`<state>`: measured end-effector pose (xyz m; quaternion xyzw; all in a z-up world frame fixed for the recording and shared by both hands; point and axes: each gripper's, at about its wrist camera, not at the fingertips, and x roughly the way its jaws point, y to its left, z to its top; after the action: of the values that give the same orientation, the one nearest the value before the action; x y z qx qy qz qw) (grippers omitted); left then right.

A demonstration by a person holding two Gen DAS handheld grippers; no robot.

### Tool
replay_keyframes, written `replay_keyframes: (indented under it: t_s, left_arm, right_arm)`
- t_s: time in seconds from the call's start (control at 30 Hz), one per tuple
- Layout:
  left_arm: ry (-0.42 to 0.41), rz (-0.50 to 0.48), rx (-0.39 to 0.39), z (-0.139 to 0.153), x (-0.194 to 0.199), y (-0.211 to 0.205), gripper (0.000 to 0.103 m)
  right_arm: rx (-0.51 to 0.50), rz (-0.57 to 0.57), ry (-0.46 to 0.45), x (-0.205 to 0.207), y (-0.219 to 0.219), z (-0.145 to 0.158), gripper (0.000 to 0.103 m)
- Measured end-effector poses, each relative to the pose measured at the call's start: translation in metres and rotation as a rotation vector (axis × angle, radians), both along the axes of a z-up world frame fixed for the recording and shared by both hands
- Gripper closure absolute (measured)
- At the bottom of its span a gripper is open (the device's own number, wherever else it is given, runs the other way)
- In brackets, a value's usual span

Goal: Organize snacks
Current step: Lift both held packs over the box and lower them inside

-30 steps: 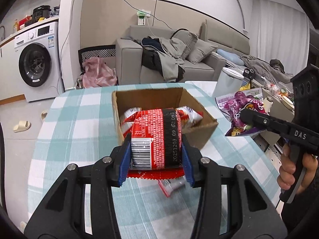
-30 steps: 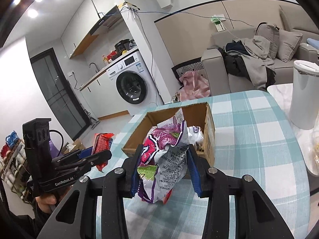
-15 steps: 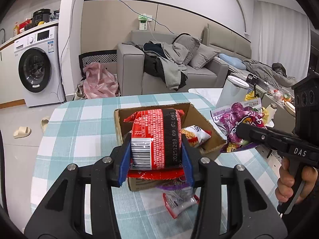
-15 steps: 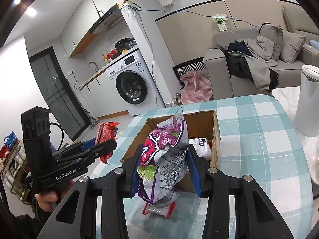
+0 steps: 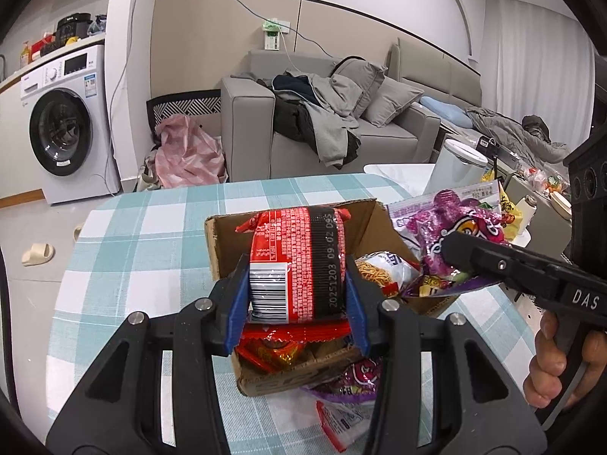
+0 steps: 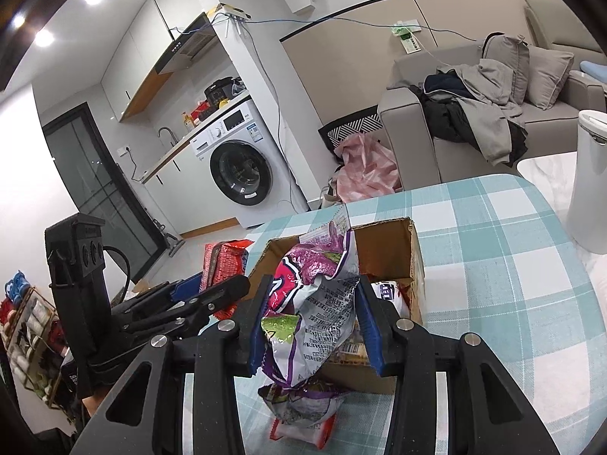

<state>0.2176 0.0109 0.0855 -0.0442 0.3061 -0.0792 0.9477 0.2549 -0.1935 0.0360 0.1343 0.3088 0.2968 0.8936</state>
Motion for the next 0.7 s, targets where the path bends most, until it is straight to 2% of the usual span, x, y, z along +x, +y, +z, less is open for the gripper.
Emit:
replay_keyframes:
  t_s: [0.47,0.7]
  left_arm:
    - [0.038,0.0,0.044,-0.037,0.044,-0.01,0.061]
    - [0.072,-0.007,0.043,-0.053,0.062,-0.01,0.061]
  right_arm:
    - [0.017,-0.069,0.077,0.044,0.013,-0.034,0.061]
    - [-0.009,-0.086,0.08,0.054,0.018,-0.037,0.061]
